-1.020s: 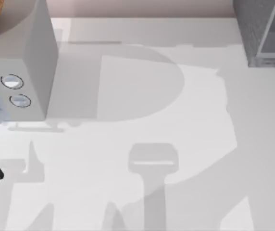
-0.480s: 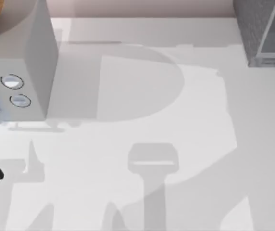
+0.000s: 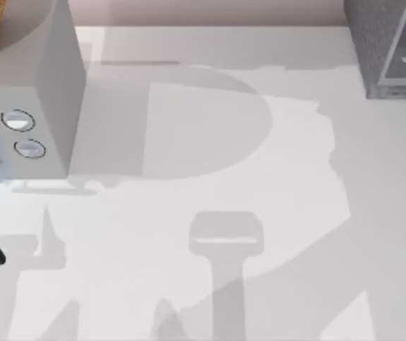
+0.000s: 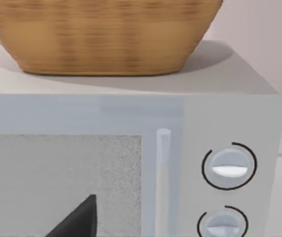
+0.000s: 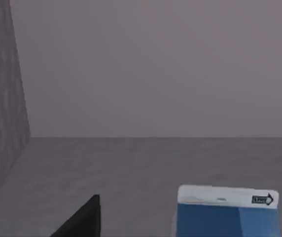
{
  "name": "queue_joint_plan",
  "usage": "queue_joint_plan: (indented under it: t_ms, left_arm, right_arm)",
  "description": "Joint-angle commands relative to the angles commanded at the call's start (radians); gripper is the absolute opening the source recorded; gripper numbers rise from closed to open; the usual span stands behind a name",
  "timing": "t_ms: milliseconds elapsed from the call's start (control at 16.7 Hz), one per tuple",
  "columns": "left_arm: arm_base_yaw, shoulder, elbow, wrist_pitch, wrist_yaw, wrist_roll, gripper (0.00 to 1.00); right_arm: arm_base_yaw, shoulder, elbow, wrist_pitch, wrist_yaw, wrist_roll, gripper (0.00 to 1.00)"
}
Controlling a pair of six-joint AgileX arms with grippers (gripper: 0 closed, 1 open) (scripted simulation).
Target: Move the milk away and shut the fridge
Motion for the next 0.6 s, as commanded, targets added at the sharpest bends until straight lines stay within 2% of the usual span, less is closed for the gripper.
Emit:
queue_joint_plan:
  t_ms: [240,600]
  left_arm:
    - [0.000,0.000,0.000,0.000,0.000,0.000,1.00]
    - [0.000,0.000,0.000,0.000,0.000,0.000,1.00]
  right_arm:
    - [0.008,-0.188,-0.097,-0.092,0.018,0.016,1.00]
    - [0.032,-0.719,-0.368,-0.336,0.069,0.030,1.00]
